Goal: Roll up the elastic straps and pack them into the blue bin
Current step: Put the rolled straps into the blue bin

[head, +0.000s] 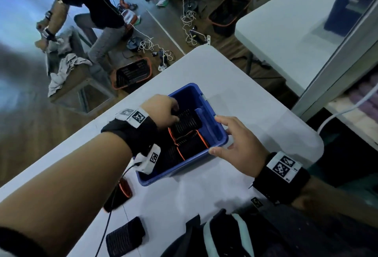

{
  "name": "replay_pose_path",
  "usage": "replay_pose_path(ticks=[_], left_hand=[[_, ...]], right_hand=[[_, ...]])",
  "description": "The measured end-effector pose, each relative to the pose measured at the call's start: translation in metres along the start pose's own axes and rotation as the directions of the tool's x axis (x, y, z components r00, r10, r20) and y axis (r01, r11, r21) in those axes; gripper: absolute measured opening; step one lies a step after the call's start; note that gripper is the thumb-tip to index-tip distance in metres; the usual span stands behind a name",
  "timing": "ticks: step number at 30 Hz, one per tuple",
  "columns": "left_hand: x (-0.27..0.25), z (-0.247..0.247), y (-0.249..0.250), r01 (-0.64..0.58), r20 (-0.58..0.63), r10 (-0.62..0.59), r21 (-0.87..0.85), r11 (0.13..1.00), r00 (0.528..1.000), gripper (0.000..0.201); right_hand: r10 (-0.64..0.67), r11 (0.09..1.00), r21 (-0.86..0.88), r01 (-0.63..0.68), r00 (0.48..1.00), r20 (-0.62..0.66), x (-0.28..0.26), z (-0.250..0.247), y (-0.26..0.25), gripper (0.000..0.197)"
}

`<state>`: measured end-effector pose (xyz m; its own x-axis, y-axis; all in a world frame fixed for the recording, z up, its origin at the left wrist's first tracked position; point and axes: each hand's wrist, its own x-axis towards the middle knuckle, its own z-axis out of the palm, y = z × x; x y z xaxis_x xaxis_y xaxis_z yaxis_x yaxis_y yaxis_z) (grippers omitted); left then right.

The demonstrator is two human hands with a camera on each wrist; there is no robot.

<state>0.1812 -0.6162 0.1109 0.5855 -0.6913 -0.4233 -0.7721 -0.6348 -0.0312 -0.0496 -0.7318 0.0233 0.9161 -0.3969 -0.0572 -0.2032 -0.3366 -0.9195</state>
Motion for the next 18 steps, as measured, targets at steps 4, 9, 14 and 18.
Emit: replay_pose_path(ticks=[4, 9, 14, 18], left_hand=[[-0.073, -0.016, -0.051, 0.1, -0.209, -0.197, -0.402, 0.91, 0.958, 0.006], [-0.15, 0.047, -0.126, 0.394, -0.067, -0.455, -0.4, 0.827, 0.888, 0.015], [-0.184, 0.133, -0.154, 0.491, 0.233, -0.445, -0.204, 0.847, 0.865, 0.076], [-0.191, 0.16, -0.149, 0.494, 0.203, -0.451, -0.292, 0.819, 0.869, 0.086]], right_hand=[[-0.018, 1.0, 0.004, 0.018, 1.0, 0.011, 0.005, 0.006, -0.001, 0.079], [-0.005, 1.0, -0.004, 0.005, 0.999, 0.042, 0.009, 0.014, -0.003, 0.08], [0.0, 1.0, 0.001, 0.0, 0.999, 0.041, 0.008, 0.02, -0.004, 0.078], [0.012, 0.999, -0.046, -0.009, 0.999, 0.05, 0.007, 0.021, -0.005, 0.078]])
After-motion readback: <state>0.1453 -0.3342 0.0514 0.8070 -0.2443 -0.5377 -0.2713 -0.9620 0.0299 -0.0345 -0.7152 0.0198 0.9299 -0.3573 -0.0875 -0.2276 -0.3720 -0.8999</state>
